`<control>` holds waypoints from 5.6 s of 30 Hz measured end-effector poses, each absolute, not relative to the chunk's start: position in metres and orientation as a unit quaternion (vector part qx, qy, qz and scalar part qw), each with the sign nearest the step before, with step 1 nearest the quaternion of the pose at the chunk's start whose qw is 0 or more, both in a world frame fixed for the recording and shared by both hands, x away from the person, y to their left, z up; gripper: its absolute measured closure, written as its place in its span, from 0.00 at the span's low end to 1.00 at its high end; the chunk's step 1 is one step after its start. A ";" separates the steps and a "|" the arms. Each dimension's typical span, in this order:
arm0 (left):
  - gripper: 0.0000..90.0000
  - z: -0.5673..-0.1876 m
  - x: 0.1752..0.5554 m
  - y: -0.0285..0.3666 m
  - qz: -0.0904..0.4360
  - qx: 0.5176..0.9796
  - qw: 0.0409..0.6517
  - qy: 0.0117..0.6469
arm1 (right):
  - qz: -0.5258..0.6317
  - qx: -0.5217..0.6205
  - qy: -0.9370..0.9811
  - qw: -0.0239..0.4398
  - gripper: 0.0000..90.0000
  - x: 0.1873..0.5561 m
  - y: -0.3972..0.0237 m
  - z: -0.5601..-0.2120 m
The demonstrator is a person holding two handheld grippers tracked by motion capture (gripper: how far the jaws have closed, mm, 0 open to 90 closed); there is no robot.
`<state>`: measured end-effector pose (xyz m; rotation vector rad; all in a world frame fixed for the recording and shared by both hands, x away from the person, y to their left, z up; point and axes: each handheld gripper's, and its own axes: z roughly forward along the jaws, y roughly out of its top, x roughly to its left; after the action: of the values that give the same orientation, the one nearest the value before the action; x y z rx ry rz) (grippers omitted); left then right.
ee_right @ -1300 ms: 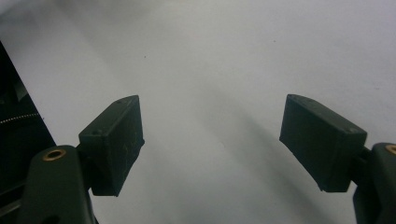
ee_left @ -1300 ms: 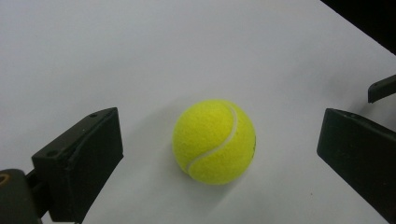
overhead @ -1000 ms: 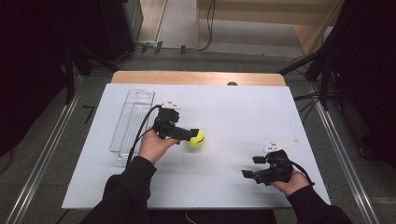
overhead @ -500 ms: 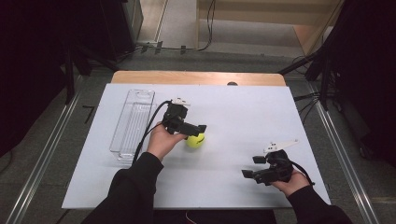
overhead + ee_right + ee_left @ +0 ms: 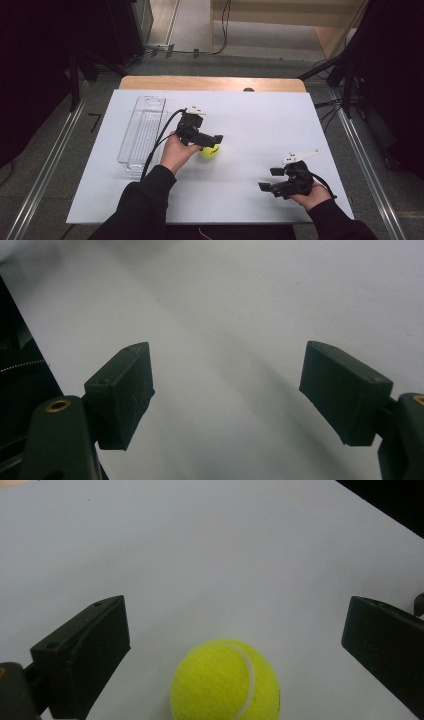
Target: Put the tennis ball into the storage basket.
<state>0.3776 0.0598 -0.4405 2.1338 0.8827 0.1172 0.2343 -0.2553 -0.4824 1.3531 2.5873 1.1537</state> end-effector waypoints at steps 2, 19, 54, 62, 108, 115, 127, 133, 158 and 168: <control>0.00 -0.444 0.377 0.059 0.044 0.842 0.405 0.353 | 0.368 0.431 0.824 0.001 0.22 0.234 -0.255 -0.482; 0.01 -0.459 0.379 0.061 0.038 0.840 0.396 0.370 | 0.367 0.431 0.824 0.000 0.22 0.234 -0.255 -0.483; 0.01 -0.498 0.370 0.057 0.030 0.853 0.361 0.375 | 0.363 0.429 0.827 0.003 0.22 0.234 -0.256 -0.482; 0.03 -0.504 0.366 0.058 0.043 0.857 0.355 0.371 | 0.364 0.427 0.828 0.002 0.22 0.233 -0.256 -0.482; 0.29 -0.494 0.361 0.064 0.048 0.854 0.370 0.362 | 0.363 0.424 0.830 0.005 0.22 0.234 -0.255 -0.482; 0.29 -0.487 0.359 0.065 0.045 0.856 0.370 0.357 | 0.362 0.425 0.830 0.005 0.22 0.233 -0.256 -0.481; 0.29 -0.475 0.355 0.066 0.042 0.861 0.371 0.346 | 0.361 0.425 0.830 0.006 0.22 0.233 -0.256 -0.481; 0.29 -0.470 0.352 0.066 0.046 0.863 0.373 0.339 | 0.362 0.425 0.830 0.006 0.22 0.233 -0.256 -0.482; 0.29 -0.448 0.346 0.071 0.035 0.866 0.378 0.324 | 0.362 0.425 0.830 0.007 0.22 0.234 -0.256 -0.481; 0.29 -0.437 0.345 0.077 0.028 0.865 0.379 0.328 | 0.364 0.425 0.829 0.009 0.22 0.234 -0.256 -0.481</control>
<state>0.3454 0.0769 -0.4375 2.2090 0.8381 0.0712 0.2343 -0.2563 -0.4810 1.3272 2.5890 1.1364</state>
